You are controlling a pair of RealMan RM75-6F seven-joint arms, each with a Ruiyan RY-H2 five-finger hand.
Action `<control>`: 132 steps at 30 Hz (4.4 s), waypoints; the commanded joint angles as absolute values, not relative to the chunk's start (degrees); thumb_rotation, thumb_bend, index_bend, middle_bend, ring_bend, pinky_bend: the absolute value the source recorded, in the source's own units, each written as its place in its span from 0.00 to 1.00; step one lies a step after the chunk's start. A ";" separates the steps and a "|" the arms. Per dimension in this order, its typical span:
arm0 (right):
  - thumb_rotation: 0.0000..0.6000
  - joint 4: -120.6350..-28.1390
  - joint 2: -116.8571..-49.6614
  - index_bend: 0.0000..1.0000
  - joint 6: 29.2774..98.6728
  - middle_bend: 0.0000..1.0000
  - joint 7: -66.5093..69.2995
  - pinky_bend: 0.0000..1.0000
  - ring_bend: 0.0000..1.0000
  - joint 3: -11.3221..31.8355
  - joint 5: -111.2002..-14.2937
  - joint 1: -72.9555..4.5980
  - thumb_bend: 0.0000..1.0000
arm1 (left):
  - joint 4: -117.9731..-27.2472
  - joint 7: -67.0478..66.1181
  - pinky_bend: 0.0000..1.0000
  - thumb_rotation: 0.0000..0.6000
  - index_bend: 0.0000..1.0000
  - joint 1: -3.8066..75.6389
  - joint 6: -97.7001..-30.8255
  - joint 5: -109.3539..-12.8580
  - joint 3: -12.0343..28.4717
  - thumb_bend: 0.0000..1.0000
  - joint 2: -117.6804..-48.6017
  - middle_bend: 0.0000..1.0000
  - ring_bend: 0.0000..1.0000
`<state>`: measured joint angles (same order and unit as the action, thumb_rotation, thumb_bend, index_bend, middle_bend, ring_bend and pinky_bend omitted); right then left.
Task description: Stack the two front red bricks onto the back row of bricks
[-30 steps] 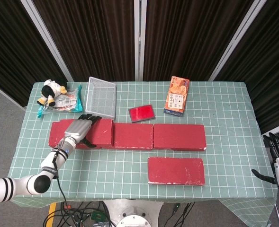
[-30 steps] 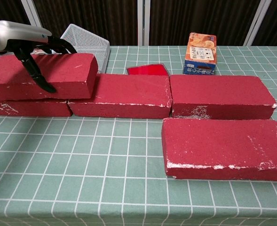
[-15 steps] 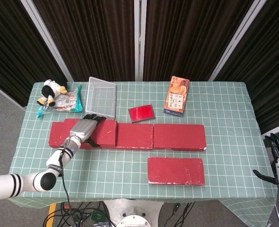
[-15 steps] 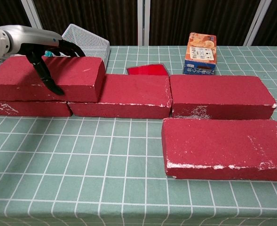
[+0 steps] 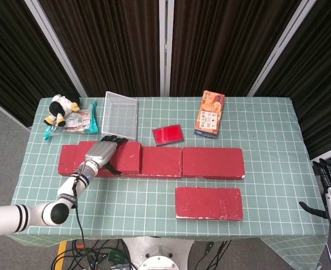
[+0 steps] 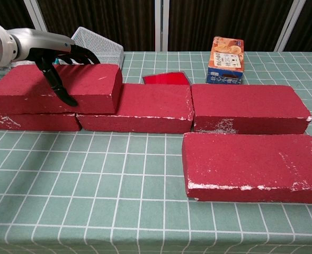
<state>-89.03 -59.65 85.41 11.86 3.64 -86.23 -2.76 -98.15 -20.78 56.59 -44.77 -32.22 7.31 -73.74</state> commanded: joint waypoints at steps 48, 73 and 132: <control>1.00 -88.38 -60.06 0.00 84.61 0.00 12.15 0.00 0.00 3.68 -85.57 -2.87 0.00 | -98.40 -20.62 0.00 1.00 0.08 59.03 -46.35 -30.64 5.29 0.10 -75.06 0.00 0.00; 1.00 -88.39 -60.07 0.00 85.10 0.00 12.21 0.00 0.00 3.84 -85.54 -2.64 0.00 | -100.14 -20.69 0.00 1.00 0.03 58.88 -47.29 -30.95 5.14 0.07 -74.03 0.00 0.00; 1.00 -110.56 -68.44 0.00 51.12 0.00 -22.58 0.00 0.00 0.45 -75.69 -22.40 0.00 | -101.22 0.28 0.00 1.00 0.03 8.44 -87.64 -87.46 -9.67 0.04 -58.25 0.00 0.00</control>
